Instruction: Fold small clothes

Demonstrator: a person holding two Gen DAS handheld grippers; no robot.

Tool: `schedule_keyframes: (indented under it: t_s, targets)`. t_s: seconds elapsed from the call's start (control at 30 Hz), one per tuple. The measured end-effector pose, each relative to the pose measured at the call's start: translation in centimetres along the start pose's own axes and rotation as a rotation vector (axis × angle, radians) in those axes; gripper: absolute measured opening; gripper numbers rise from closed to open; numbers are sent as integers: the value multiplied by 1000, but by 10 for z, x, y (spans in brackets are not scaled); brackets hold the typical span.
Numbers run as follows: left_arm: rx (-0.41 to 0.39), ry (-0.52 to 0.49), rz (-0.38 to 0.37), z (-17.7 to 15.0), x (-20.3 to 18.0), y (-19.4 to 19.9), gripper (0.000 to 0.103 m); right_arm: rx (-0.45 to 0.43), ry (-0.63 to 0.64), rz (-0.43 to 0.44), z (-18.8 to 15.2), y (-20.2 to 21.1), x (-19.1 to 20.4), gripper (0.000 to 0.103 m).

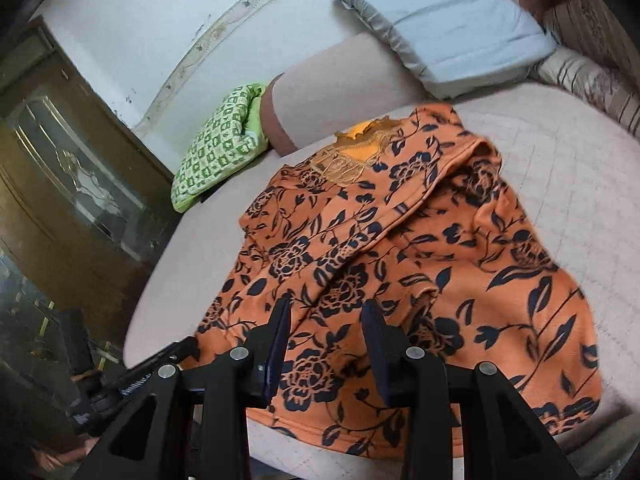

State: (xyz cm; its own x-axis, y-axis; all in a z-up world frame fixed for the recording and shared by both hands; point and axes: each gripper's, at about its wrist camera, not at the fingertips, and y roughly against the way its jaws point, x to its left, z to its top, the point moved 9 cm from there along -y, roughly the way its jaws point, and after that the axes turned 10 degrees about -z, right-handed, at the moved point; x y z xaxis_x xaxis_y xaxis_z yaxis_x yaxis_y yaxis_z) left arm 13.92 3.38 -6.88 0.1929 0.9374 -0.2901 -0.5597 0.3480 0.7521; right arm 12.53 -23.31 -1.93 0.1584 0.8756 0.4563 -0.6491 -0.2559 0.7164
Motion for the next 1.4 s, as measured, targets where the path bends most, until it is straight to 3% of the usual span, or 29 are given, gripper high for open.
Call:
schedule_keyframes:
  t_s: [0.17, 0.3, 0.5, 0.63, 0.73, 0.77, 0.9, 0.93, 1.0, 1.1, 1.17, 1.4]
  targets:
    - [16, 47, 31, -7, 11, -10, 55, 107, -80, 32, -7, -22, -15, 35]
    - [4, 24, 48, -5, 6, -6, 55, 155, -109, 44, -11, -26, -19, 35]
    - [-25, -53, 84, 1, -5, 1, 55, 37, 0, -110, 2, -12, -20, 35]
    - [-21, -69, 102, 1, -5, 0, 55, 11, -8, -69, 8, -7, -19, 35]
    - [-10, -67, 109, 0, -5, -3, 55, 12, -20, 11, 9, -5, -13, 36]
    - [-7, -66, 109, 0, -5, -4, 55, 14, -14, 26, 9, -5, -9, 37]
    - [4, -72, 97, -1, -10, -8, 55, -17, 20, 137, 12, 6, 15, 66]
    - [3, -75, 94, -1, -11, -8, 55, -23, 32, 142, 11, 7, 19, 67]
    - [-2, -84, 91, 0, -14, -8, 55, -29, 55, 84, 11, 5, 19, 67]
    - [-4, -107, 90, 0, -19, -9, 55, -38, 126, -113, 9, -3, 11, 67]
    - [-3, -119, 85, 1, -22, -10, 55, -27, 155, -192, 9, -8, 7, 66]
    - [2, -126, 70, 1, -32, -20, 55, -31, 163, -265, 11, -10, -5, 66]
